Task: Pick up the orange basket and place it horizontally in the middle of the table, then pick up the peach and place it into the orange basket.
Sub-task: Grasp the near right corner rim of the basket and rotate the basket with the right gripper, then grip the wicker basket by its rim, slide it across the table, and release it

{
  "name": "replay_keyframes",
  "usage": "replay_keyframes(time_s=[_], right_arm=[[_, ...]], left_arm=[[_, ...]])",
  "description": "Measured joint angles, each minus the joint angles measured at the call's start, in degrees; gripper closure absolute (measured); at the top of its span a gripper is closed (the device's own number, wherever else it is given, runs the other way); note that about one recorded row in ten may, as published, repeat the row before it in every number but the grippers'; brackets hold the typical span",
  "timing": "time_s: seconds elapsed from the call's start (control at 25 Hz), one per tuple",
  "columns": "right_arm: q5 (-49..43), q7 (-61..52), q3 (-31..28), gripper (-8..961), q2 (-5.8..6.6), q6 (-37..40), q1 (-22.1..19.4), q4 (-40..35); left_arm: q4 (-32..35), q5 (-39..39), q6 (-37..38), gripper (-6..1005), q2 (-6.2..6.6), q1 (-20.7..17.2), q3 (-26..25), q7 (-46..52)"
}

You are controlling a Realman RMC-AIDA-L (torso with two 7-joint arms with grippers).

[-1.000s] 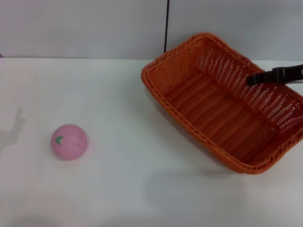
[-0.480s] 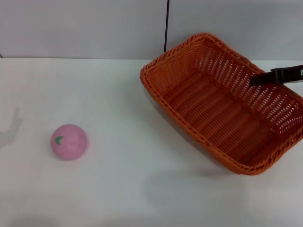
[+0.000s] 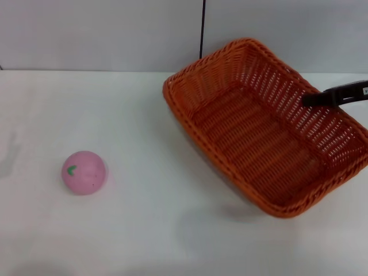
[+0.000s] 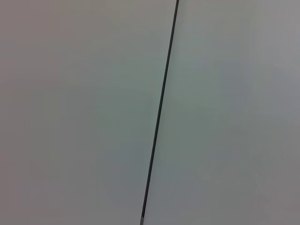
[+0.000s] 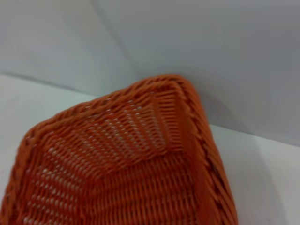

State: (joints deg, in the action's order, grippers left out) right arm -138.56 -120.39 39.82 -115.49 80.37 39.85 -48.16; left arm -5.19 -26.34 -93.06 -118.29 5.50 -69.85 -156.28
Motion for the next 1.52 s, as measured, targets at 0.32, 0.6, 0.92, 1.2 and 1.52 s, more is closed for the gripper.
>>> replay_keyframes(time_s=[0.32, 0.6, 0.92, 1.2, 1.52], right_arm=[[4.7, 17.1, 0.5, 792, 1.17, 8.9, 0.0, -1.6], [4.7, 30.2, 4.9, 795, 1.56, 12.7, 0.2, -6.6], [5.0, 41.1, 5.7, 797, -0.24, 10.1, 1.6, -6.9], [4.8, 44.5, 11.9, 796, -1.67, 4.9, 2.9, -5.5], [4.8, 46.2, 14.0, 795, -1.72, 2.4, 4.0, -3.1]], left_arm=[[0.1, 0.0, -0.3, 159, -0.06, -0.9, 0.0, -0.5], [0.0, 0.4, -1.6, 160, -0.32, -1.4, 1.0, -0.5], [-0.8, 0.5, -2.6, 159, -0.53, -2.0, 4.7, -0.2], [-1.9, 0.5, -2.9, 159, -0.71, -1.9, 7.5, -0.2], [-2.2, 0.5, -2.7, 159, -0.63, -1.6, 7.7, -0.1]])
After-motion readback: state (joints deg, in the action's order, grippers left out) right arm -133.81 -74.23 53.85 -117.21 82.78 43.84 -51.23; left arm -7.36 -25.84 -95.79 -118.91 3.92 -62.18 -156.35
